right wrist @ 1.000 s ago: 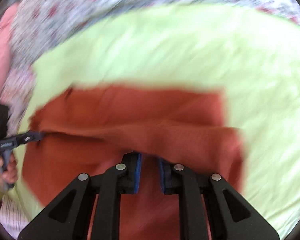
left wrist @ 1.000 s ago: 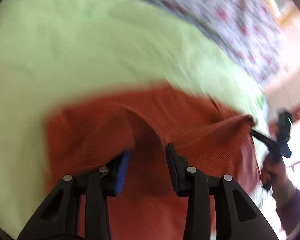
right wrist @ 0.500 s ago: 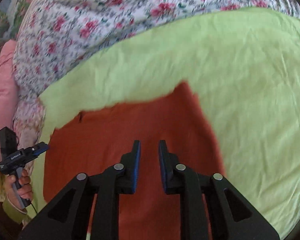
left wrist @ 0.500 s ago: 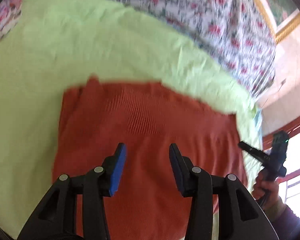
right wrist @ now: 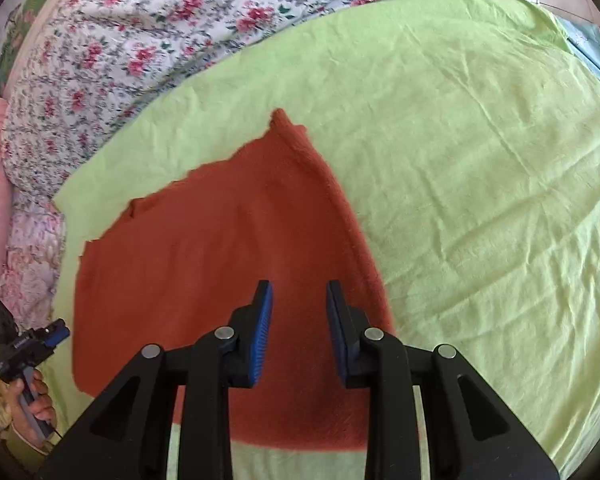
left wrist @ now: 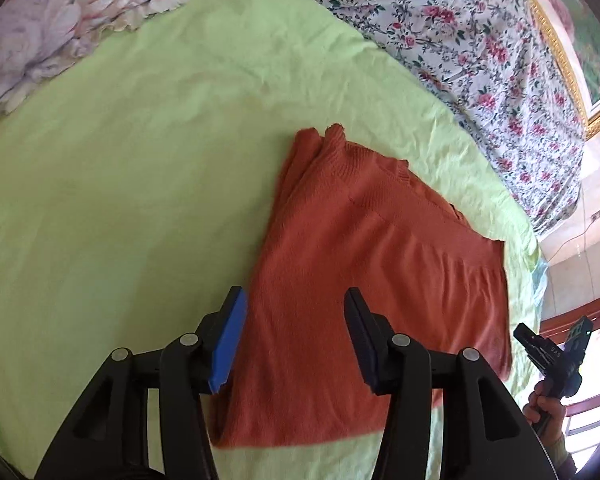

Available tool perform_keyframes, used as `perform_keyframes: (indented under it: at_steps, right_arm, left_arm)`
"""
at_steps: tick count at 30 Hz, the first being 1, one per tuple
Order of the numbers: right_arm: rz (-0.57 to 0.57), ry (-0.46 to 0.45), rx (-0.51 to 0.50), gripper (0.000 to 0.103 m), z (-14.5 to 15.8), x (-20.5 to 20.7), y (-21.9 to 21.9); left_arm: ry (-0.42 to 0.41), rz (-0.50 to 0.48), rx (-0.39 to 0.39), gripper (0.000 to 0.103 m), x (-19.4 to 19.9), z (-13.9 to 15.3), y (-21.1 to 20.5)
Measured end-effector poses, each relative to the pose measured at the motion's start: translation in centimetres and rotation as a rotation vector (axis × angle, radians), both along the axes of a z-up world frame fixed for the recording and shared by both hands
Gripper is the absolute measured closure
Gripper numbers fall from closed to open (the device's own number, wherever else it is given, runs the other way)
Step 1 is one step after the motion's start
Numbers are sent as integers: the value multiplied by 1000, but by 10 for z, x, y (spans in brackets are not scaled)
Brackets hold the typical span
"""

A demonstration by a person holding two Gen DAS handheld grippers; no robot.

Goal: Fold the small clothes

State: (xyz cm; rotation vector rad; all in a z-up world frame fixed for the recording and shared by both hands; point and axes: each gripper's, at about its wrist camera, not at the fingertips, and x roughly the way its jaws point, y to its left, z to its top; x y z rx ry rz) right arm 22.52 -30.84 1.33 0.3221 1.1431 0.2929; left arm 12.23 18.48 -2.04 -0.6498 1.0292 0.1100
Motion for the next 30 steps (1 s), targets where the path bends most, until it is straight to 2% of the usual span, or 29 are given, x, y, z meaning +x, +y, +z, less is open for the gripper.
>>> perform_keyframes:
  at_steps: [4, 11, 17, 24, 30]
  right_arm:
    - [25, -10, 22, 65, 10, -19, 11]
    - [55, 8, 58, 64, 13, -60, 29]
    - [68, 33, 79, 63, 14, -92, 42]
    - [103, 37, 73, 60, 20, -109, 54]
    - [128, 37, 91, 58, 25, -113, 58]
  left_arm:
    - [2, -5, -31, 48, -32, 4, -8]
    - [34, 7, -134, 44, -68, -11, -28]
    - [51, 29, -189, 40, -93, -24, -32]
    - [42, 127, -284, 37, -107, -39, -31]
    - [37, 181, -284, 37, -100, -49, -36]
